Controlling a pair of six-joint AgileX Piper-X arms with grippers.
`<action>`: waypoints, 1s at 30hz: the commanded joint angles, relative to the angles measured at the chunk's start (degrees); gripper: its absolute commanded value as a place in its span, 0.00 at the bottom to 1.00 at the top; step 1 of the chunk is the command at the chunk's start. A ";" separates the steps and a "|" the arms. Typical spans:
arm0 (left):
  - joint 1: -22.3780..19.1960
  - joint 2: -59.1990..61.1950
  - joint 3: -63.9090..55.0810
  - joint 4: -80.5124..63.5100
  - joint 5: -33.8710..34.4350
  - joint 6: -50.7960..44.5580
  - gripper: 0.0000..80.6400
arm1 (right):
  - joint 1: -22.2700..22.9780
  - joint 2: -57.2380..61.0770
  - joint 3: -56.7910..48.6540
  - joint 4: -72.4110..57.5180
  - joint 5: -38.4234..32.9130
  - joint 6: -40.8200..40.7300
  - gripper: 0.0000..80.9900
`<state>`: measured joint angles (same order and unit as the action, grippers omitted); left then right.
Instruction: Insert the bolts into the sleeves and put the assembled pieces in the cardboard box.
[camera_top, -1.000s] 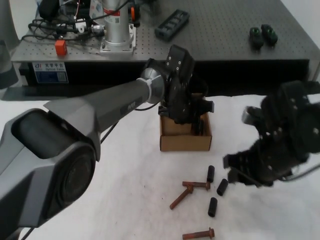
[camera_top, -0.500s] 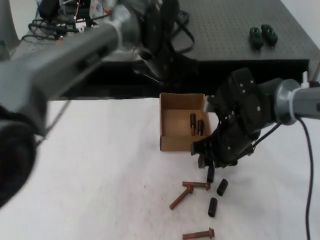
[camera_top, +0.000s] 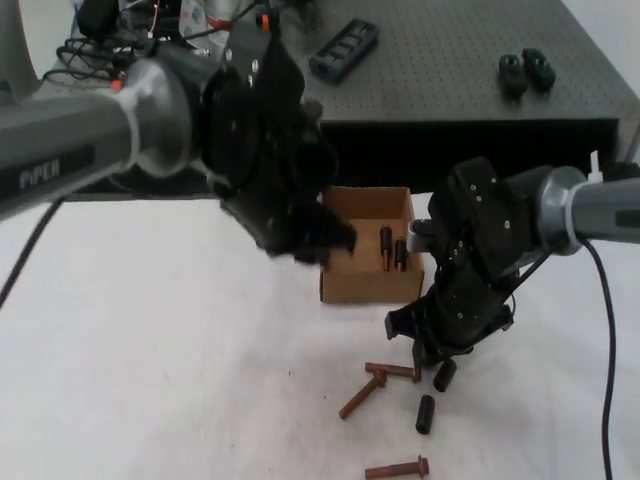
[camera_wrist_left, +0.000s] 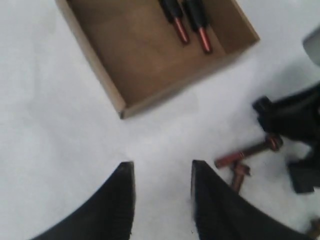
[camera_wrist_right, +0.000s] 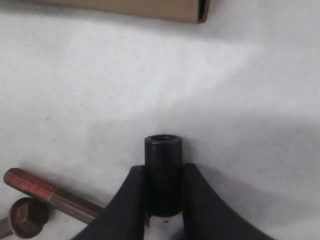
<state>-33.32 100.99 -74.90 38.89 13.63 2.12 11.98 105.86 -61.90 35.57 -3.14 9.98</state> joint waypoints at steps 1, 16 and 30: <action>-0.84 -0.67 0.42 0.46 1.76 3.17 0.35 | -0.07 0.24 -0.71 0.21 0.02 -2.30 0.03; -8.80 8.56 -0.43 -2.53 -0.54 15.58 0.35 | -8.81 -26.82 9.53 4.47 -4.28 -4.89 0.03; -8.85 18.17 -10.25 5.02 -3.24 16.57 0.35 | -11.98 -47.16 19.01 9.09 -4.28 -4.89 0.03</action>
<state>-41.97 117.69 -83.35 41.25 11.17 18.11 0.30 61.12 -42.86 44.03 -6.95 5.77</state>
